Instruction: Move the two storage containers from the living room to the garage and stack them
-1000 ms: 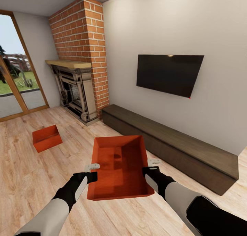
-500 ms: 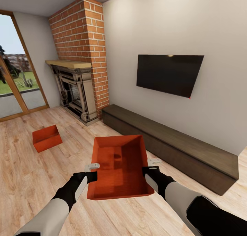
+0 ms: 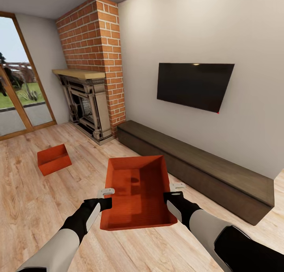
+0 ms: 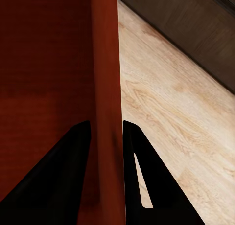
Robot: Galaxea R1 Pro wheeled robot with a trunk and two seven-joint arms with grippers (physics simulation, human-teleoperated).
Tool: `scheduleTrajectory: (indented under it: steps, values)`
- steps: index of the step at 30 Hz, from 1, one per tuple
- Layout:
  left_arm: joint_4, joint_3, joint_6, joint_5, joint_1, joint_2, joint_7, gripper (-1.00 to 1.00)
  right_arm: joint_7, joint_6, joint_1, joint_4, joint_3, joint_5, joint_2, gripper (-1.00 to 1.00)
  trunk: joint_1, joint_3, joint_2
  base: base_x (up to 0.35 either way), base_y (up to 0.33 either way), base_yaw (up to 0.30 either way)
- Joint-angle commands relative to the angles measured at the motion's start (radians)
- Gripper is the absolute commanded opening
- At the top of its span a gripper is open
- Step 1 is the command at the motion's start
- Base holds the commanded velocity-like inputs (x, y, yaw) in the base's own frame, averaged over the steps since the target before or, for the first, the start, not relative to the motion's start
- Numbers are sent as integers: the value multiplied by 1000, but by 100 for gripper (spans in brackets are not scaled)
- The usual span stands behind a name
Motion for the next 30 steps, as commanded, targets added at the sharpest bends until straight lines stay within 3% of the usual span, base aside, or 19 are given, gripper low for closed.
scheduleTrajectory:
  steps: [1,12,30]
  values:
    - [0,9,8,-17,-1,-1,53,-100,5,5,-1,-9,17,-2,0,-100,1,-2,-2,0,0,0]
    - [0,9,8,-17,-1,-1,53,-100,5,5,-1,-9,17,-2,0,-100,1,-2,-2,0,0,27]
    - [0,9,8,-17,-1,0,52,-100,5,5,-1,-9,17,-2,3,-100,1,5,-2,0,0,285]
